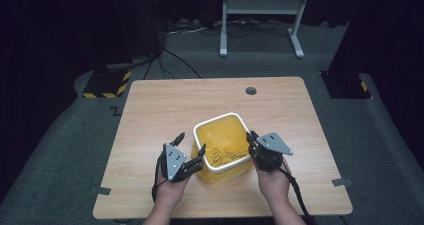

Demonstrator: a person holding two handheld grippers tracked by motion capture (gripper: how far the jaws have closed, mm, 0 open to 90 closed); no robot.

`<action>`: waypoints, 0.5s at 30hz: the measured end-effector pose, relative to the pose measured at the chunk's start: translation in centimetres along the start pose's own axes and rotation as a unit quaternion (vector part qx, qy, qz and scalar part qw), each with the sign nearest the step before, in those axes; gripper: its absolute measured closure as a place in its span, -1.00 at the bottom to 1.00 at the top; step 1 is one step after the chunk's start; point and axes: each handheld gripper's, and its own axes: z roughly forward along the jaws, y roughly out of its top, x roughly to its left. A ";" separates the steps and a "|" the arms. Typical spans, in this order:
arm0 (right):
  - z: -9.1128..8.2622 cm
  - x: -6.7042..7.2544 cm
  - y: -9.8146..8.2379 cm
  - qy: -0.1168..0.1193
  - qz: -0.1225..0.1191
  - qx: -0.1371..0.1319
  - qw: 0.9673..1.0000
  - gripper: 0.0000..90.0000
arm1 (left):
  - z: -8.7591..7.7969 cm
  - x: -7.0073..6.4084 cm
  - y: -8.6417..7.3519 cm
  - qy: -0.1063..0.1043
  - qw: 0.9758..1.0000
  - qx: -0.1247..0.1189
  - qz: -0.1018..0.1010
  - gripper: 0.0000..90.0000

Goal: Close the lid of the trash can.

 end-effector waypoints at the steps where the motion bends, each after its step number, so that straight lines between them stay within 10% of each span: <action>1: 0.0 0.0 0.0 0.001 -0.001 0.000 1.000 0.80 | 0.1 0.1 -0.1 0.005 1.000 0.009 0.004 -0.43; 5: 0.1 0.3 0.1 -0.001 -0.006 0.004 1.000 0.80 | 0.1 0.7 -0.2 0.010 1.000 0.011 -0.018 -0.41; 15: 0.3 -0.4 0.2 0.016 -0.003 0.022 1.000 0.63 | -0.7 0.3 -0.3 0.008 1.000 -0.002 0.002 -0.48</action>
